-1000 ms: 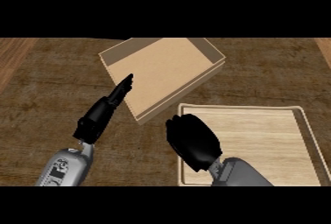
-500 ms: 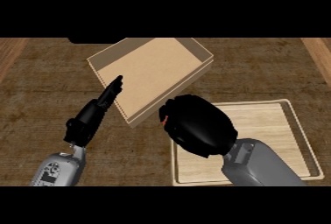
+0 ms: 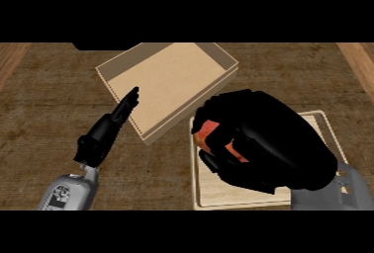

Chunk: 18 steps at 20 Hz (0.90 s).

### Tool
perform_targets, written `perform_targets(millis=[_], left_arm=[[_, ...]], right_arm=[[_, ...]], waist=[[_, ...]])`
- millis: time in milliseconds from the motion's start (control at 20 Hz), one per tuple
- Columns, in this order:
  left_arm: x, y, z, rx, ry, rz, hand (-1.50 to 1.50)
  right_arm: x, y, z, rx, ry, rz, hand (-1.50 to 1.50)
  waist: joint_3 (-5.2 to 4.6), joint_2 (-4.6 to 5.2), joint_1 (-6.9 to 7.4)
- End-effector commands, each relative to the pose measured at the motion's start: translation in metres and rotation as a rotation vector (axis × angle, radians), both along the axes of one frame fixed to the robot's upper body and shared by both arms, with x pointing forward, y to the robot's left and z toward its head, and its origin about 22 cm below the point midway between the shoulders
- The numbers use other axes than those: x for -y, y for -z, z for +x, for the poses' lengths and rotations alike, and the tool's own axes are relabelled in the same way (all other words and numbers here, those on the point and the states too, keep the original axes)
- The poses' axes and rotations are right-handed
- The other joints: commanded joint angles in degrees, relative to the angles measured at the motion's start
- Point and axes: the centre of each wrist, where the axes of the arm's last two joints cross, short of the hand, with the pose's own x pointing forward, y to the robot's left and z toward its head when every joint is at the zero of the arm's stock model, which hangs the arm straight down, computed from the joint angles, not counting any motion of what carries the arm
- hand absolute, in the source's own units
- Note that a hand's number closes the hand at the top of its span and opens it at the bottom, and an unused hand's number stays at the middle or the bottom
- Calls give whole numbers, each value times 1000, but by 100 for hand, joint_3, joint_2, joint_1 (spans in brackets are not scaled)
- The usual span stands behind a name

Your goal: Pick the sweet potato from the tray and place it in the cardboard box

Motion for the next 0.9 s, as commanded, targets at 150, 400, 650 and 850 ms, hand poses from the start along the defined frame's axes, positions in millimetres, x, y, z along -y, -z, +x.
perform_targets(millis=[150,400,650,850], left_arm=[[-20,-18,4,2,-2,4,0],[-16,-11,8,-6,-3,8,0],[14,6,-5,17,7,9,0],[9,5,-7,1,5,1,0]], right_arm=[[-9,-34,3,-21,109,64,150],[-32,-48,46,-16,151,91,150],[-45,-49,83,-59,150,107,150],[-52,-55,116,-76,163,128,150]], waist=[[-1,3,36],[-1,19,68],[0,23,82],[-1,35,119]])
